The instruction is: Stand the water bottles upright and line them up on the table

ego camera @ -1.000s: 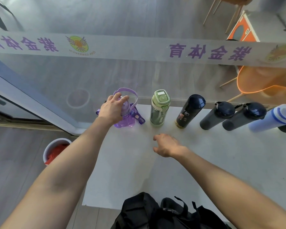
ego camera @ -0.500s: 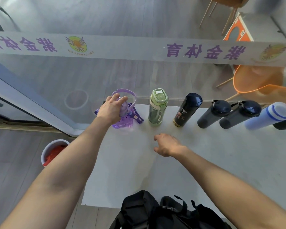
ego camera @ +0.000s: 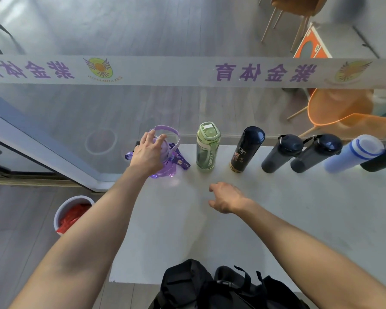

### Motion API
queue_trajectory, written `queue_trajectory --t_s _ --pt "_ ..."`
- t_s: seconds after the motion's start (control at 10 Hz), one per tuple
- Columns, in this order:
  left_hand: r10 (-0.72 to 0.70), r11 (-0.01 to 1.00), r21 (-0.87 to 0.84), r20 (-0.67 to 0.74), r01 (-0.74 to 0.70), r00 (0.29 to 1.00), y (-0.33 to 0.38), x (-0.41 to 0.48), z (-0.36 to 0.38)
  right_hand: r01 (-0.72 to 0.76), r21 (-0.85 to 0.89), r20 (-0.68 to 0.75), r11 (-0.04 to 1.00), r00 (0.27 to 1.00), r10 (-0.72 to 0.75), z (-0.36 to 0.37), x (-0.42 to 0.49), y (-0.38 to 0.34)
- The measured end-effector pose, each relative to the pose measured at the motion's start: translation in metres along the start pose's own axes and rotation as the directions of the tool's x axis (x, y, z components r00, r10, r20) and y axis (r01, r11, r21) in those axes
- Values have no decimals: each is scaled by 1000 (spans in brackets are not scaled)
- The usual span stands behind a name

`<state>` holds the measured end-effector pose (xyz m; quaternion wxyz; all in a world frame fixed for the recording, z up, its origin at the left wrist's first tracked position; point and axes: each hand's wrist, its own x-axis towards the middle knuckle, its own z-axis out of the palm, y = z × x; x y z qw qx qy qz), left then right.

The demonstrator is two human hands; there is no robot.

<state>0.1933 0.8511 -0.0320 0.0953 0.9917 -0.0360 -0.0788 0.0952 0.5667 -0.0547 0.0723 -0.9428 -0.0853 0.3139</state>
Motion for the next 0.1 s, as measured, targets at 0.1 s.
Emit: queue_trajectory --t_s 0.1 --pt "-26 1000 -10 -91 26 996 1 -3 7 -18 -2 -1 1000 1000 18 2 0 9"
